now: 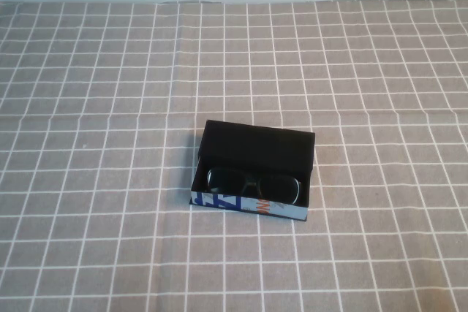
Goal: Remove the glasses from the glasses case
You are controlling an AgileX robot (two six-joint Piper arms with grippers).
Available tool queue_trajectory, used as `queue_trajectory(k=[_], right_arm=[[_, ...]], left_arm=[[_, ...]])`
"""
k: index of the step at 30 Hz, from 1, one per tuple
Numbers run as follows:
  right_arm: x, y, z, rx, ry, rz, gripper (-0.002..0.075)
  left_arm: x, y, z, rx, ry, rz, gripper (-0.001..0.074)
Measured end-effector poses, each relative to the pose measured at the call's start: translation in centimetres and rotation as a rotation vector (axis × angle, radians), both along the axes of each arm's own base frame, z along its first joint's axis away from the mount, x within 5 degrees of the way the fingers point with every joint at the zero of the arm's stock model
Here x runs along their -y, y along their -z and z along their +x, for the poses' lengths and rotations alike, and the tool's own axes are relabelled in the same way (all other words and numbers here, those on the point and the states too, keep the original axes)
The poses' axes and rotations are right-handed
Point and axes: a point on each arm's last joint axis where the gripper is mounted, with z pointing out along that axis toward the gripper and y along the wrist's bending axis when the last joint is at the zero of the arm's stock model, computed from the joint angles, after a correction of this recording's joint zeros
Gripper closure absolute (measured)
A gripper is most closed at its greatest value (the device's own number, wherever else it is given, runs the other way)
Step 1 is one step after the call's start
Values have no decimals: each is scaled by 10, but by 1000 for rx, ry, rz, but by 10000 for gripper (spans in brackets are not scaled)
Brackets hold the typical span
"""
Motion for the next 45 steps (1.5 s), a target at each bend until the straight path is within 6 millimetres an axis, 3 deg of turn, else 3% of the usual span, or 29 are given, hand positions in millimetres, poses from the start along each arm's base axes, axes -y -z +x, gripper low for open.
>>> queue_trajectory(k=[21, 35, 38, 45], right_arm=[[0, -3, 1, 38, 5, 11, 743], [-2, -4, 1, 37, 1, 113, 743], [-4, -7, 1, 57, 3, 209, 743], [-3, -21, 2, 143, 48, 680, 743]], left_arm=[[0, 0, 0, 0, 0, 0, 740], [0, 0, 0, 0, 0, 0, 739], [0, 0, 0, 0, 0, 0, 739], [0, 0, 0, 0, 0, 0, 739]])
